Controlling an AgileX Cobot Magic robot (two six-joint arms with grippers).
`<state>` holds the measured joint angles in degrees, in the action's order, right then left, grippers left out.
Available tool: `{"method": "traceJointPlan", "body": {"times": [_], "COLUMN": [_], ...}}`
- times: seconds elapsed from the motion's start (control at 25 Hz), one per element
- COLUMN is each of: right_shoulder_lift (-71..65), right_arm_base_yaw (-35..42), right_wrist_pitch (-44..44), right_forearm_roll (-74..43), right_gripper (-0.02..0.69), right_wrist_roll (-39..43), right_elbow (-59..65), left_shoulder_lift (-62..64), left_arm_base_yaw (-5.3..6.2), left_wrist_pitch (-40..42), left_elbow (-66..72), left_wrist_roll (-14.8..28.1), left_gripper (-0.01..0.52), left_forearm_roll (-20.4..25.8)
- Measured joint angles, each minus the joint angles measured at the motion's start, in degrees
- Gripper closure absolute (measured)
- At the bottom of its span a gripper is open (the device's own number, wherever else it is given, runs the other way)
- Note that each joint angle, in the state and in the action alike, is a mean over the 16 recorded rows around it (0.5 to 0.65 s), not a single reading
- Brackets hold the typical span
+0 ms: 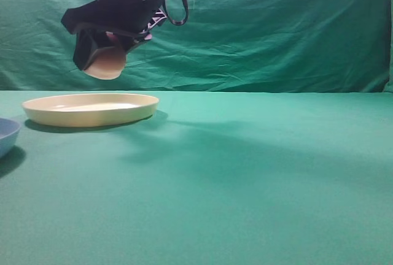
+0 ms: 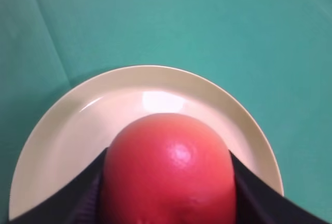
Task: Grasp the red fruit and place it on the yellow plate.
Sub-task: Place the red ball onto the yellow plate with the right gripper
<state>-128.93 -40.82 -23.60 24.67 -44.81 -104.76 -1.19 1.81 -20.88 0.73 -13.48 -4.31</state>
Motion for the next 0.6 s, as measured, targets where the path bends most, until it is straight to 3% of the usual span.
{"method": "traceJointPlan", "body": {"times": [0.12, 0.24, 0.4, 0.6], "right_shoulder_lift": [1.1, 3.2, 7.1, 13.6], "right_arm_base_yaw": [0.0, 0.0, 0.0, 0.0], "right_wrist_pitch": [-0.4, -1.7, -4.7, -9.7], "right_forearm_roll": [-1.0, -2.0, -3.4, -4.8], "right_gripper": [0.057, 0.088, 0.205, 0.408], "right_wrist_roll": [0.0, 0.0, 0.0, 0.9], "right_elbow": [0.0, 0.0, 0.0, 0.0], "left_shoulder_lift": [0.0, 0.0, 0.0, 0.0], "left_arm_base_yaw": [0.00, 0.00, 0.00, 0.00], "left_wrist_pitch": [0.0, 0.0, 0.0, 0.0], "left_elbow": [0.0, 0.0, 0.0, 0.0], "left_wrist_roll": [0.0, 0.0, 0.0, 0.0], "left_gripper": [0.514, 0.514, 0.514, 0.514], "left_forearm_roll": [0.0, 0.0, 0.0, 0.0]}}
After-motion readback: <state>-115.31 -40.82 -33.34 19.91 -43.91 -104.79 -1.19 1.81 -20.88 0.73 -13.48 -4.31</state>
